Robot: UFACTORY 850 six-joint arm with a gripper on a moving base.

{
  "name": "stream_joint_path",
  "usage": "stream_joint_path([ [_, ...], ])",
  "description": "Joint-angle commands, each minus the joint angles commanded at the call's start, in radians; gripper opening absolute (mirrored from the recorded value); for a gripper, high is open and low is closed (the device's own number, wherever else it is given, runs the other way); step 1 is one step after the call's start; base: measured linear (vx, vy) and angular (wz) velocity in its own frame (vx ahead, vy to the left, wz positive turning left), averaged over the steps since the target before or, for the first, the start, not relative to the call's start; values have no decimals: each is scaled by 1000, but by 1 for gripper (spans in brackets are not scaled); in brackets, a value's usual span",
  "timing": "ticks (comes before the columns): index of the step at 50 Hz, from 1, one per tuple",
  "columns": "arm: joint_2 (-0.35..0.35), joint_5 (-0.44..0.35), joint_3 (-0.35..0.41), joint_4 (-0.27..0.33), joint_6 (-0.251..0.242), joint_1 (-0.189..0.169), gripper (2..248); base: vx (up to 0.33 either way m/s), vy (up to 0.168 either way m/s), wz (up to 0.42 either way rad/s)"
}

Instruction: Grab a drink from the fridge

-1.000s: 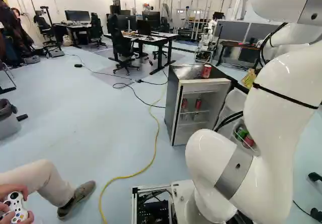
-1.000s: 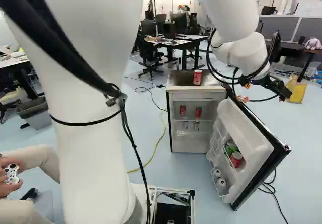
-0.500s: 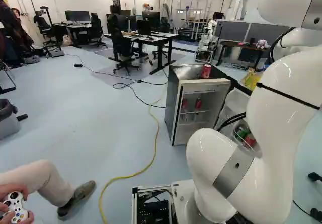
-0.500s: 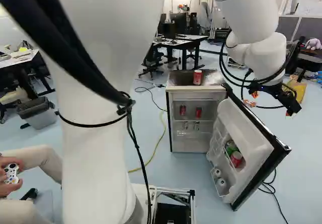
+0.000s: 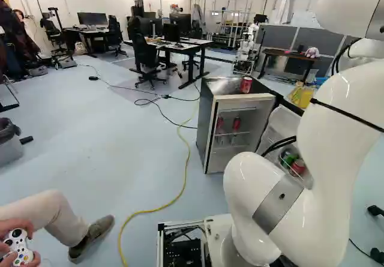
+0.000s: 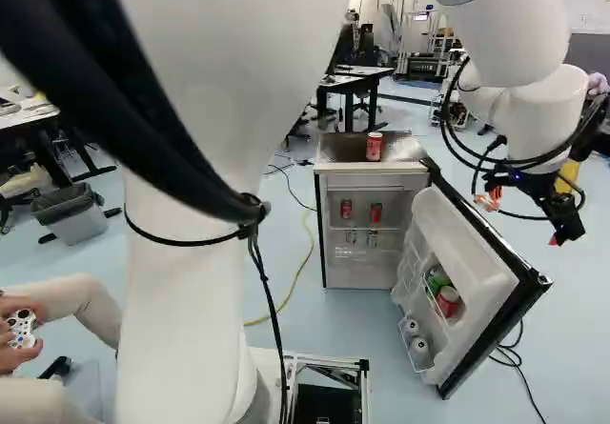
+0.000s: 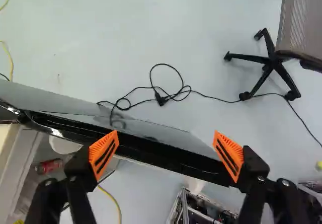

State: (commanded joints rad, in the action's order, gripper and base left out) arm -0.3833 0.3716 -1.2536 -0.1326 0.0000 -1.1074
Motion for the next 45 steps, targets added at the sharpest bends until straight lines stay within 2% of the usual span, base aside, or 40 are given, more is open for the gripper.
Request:
stream_joint_path([
  [12, -21, 69, -27, -29, 0, -38, 247, 0, 0, 0],
  [22, -43, 84, -56, -34, 0, -66, 247, 0, 0, 0],
  [33, -79, 85, -103, -35, 0, -85, 247, 0, 0, 0],
  [45, -100, 91, -115, -35, 0, -92, 247, 0, 0, 0],
])
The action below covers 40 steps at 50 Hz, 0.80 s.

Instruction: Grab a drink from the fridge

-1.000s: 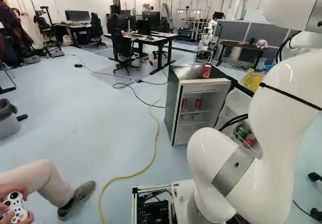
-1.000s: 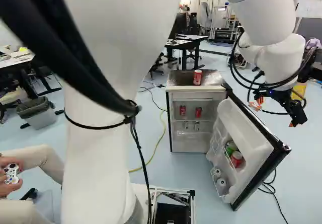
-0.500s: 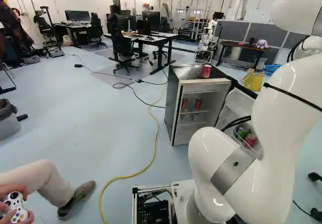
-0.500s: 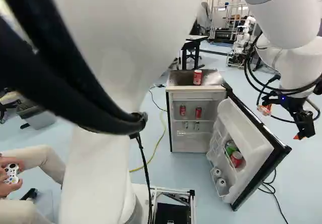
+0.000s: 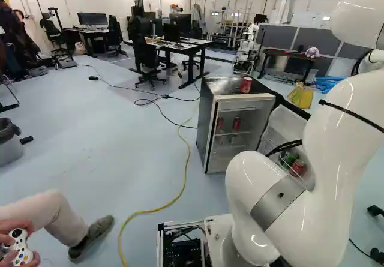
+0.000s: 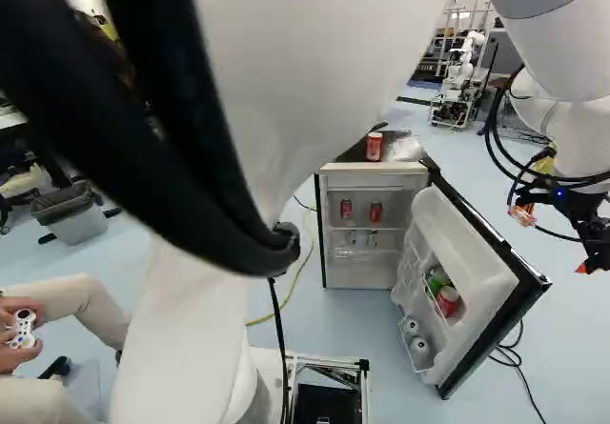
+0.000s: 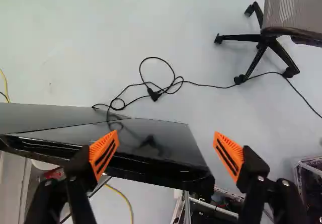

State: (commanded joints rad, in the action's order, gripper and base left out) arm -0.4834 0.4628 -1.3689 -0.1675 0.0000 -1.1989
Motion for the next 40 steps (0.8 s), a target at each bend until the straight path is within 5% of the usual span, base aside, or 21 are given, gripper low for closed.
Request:
stream_joint_path([
  [40, -101, 28, -28, 0, 0, -1, 247, 0, 0, 0],
])
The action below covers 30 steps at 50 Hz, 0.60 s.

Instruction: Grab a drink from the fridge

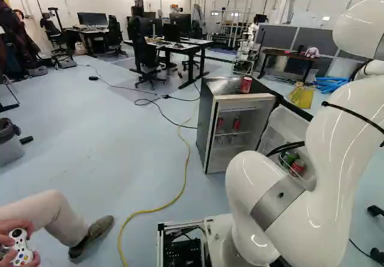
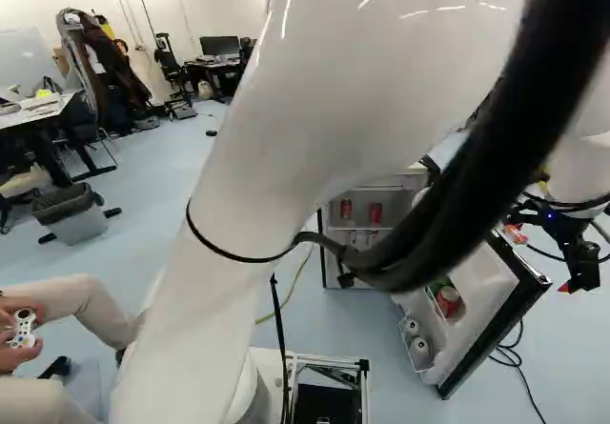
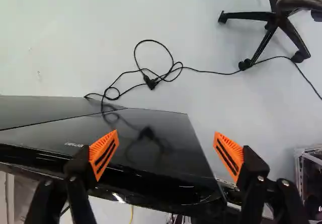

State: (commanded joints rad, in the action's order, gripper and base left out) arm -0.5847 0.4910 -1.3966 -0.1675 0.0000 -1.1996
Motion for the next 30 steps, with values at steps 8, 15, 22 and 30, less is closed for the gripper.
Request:
stream_joint_path([
  [8, -2, 17, 1, 0, 0, -1, 247, 0, 0, 0],
  [15, 4, 34, 11, 0, 0, -6, 247, 0, 0, 0],
  [22, 13, 51, 24, 0, 0, -13, 247, 0, 0, 0],
  [30, 25, 72, 41, 0, 0, -18, 247, 0, 0, 0],
])
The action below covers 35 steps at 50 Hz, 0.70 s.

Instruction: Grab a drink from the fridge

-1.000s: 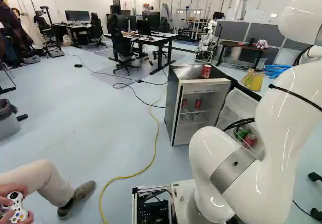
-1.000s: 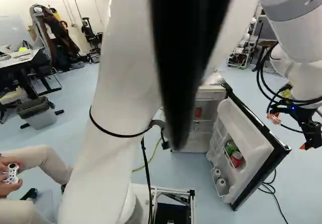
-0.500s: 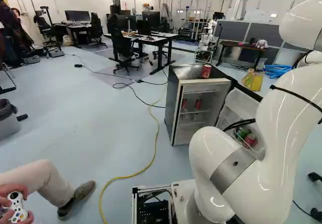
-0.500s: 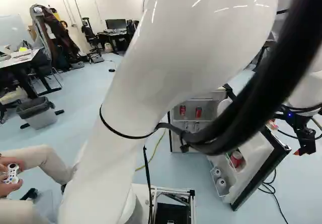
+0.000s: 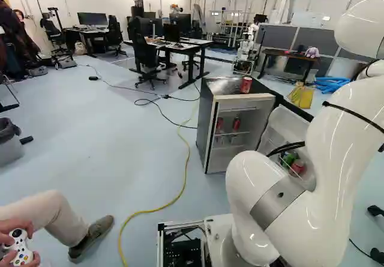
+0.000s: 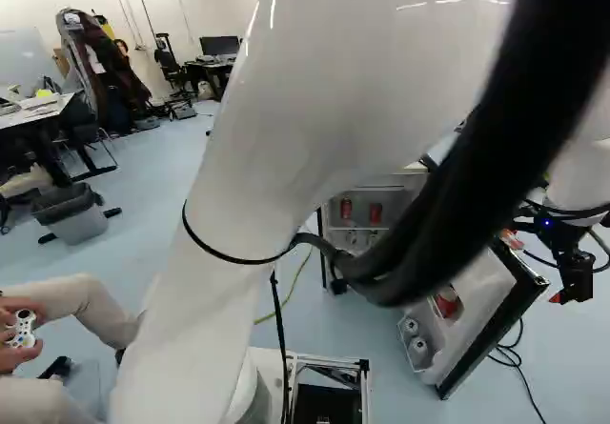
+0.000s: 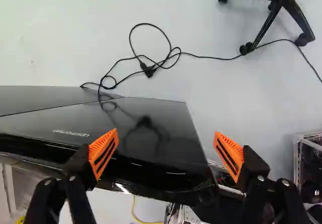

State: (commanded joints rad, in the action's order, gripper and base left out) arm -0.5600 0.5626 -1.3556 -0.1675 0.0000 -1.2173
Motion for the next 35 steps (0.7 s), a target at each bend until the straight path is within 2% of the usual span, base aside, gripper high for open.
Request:
stream_joint_path([
  [35, 40, 84, 58, 0, 0, 9, 247, 0, 0, 0],
])
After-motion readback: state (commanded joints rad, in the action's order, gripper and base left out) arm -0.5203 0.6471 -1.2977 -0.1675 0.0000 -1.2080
